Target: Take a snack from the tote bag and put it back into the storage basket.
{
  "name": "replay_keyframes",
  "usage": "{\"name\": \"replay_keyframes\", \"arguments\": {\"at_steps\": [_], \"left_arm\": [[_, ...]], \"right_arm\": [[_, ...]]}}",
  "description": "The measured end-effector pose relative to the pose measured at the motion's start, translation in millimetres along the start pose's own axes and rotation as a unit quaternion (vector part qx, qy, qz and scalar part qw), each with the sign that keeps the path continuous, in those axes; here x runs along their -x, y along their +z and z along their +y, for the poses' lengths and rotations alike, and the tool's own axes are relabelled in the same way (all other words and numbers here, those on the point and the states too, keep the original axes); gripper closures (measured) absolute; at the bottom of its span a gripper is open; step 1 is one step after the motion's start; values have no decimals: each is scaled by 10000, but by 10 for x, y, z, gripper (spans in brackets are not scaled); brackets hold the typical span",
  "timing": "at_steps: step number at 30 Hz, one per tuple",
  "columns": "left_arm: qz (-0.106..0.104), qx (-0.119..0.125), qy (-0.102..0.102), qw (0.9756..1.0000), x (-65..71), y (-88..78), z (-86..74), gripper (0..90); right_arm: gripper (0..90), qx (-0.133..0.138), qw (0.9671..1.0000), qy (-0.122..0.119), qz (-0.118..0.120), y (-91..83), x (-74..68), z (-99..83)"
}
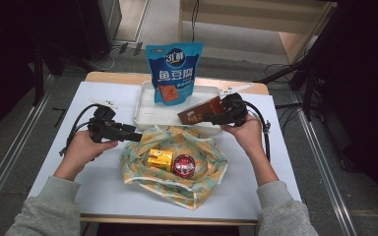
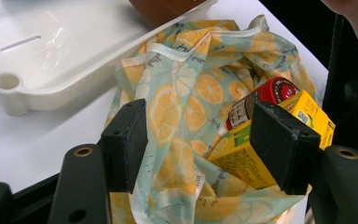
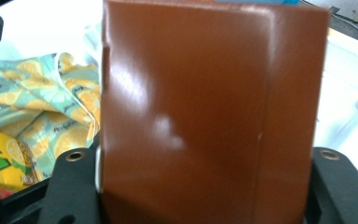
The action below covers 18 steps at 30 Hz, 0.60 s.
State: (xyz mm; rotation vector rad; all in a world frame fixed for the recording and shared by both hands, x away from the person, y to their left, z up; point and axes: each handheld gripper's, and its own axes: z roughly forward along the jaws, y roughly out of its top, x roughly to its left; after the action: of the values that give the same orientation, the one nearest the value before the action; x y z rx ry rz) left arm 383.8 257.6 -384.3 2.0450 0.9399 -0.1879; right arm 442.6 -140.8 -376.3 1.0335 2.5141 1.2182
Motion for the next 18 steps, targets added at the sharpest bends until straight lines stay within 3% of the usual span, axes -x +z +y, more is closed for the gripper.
{"name": "replay_keyframes", "arguments": {"at_steps": [5,18], "left_arm": [[-17,6,1,10000,3,-2,2,370],[-14,23,14,10000,-3,-6,1,370]], "right_arm": [[416,-35,9998,-183,-49,21,-26,-17],[420,18,9997,-223,100,139,-70,14]]}}
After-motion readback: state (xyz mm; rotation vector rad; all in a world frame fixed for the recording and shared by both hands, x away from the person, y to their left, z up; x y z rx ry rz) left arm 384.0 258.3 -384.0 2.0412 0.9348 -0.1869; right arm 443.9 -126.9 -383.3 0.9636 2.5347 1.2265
